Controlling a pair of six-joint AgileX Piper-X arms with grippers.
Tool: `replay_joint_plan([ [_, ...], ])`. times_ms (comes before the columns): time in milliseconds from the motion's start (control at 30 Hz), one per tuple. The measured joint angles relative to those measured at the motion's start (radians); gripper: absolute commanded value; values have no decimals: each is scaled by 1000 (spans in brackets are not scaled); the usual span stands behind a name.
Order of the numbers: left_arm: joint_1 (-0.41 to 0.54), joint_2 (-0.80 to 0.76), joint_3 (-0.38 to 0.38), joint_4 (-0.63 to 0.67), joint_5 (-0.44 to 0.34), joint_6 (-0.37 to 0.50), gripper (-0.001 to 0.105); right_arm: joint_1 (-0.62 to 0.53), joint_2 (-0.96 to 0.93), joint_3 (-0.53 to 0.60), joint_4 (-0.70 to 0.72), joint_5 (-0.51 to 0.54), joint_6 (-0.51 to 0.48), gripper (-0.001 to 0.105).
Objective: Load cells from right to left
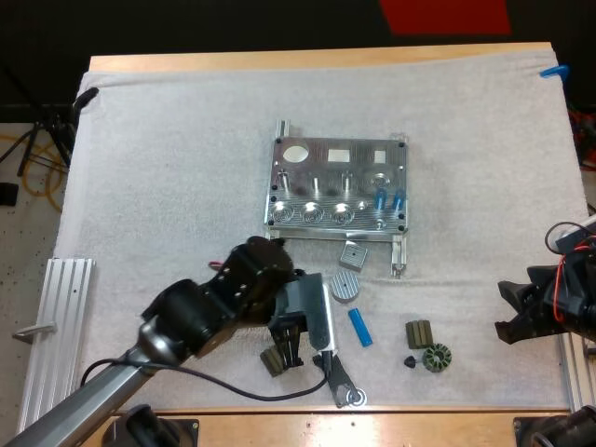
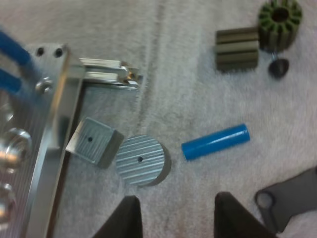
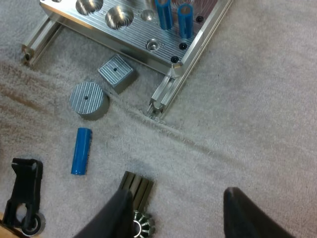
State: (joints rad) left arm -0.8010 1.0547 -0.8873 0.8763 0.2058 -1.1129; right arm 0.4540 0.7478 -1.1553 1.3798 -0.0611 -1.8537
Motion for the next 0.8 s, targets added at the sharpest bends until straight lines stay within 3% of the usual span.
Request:
replay_joint_plan([
  [133,-5,55,0,-14,-2,160,35,0,0,0,0,0,0,42],
  [400,-5,142,0,-36,-2,601,35,0,0,0,27,0,-21,42],
  [667,-7,233,0,-93,-2,805,35,0,0,3,45,0,-23,42],
  [800,-31,298,0,-98,-54,924,35,0,0,2,45,0,-23,42],
])
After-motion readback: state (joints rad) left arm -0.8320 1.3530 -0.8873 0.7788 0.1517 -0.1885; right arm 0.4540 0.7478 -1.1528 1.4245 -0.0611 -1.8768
